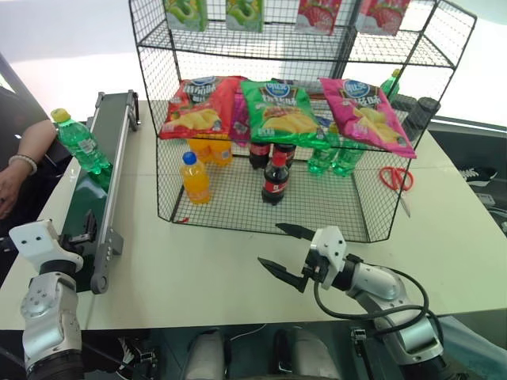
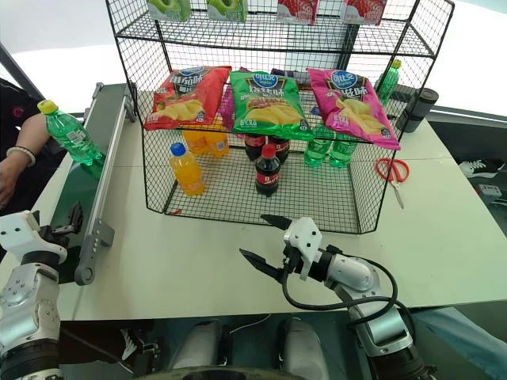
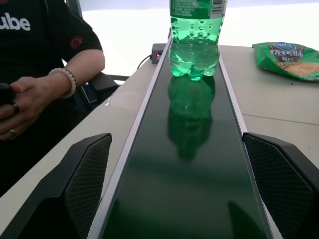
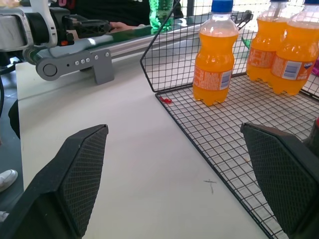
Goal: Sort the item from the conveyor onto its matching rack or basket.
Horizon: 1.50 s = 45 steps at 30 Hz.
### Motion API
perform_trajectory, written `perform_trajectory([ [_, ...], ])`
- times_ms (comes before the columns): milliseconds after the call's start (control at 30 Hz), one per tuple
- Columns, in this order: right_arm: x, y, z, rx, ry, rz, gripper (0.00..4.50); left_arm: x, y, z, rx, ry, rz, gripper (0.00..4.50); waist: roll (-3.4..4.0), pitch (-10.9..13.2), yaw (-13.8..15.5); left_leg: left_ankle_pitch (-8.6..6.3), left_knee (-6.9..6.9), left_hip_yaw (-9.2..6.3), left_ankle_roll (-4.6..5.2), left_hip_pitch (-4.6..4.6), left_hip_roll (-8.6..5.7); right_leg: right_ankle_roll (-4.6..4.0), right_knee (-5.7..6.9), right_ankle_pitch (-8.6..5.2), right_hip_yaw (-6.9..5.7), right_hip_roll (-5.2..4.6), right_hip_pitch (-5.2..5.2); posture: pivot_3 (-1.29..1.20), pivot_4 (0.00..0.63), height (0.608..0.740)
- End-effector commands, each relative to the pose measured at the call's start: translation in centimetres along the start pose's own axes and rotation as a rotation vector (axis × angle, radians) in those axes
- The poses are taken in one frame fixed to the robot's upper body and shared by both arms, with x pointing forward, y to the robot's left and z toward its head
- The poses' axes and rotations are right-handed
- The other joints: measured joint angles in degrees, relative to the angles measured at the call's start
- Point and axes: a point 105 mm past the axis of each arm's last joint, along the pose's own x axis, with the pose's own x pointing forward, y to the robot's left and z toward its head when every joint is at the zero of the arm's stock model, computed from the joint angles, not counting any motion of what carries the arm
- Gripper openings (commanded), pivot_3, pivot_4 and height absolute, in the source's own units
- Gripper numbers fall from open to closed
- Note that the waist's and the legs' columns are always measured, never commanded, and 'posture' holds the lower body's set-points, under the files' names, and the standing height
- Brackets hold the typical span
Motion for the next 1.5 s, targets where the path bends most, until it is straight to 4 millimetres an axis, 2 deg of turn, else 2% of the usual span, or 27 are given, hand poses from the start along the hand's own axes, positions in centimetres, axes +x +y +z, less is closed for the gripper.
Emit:
perform_trajectory([
  [33, 0.3, 0.1, 0.9, -0.013, -0.03, 0.01, 4.44, 0.0, 0.7, 1.2, 0.018, -0.05, 0.024, 4.5, 0.0, 0.0, 0.0, 0.0, 0.0, 0.0, 0.0, 0.0, 0.0, 0.0, 0.0, 0.0, 0.0, 0.0, 0.0, 0.0, 0.15, 0.735],
  [1500, 0.6, 0.2, 1.0, 0.001, -0.036, 0.024, 4.44, 0.0, -0.6, 1.8, 0.012, -0.066, -0.063, 4.5, 0.01, 0.01, 0.0, 0.0, 0.0, 0.0, 0.0, -0.01, 0.0, 0.0, -0.01, 0.0, -0.01, -0.03, -0.02, 0.0, 0.15, 0.735],
])
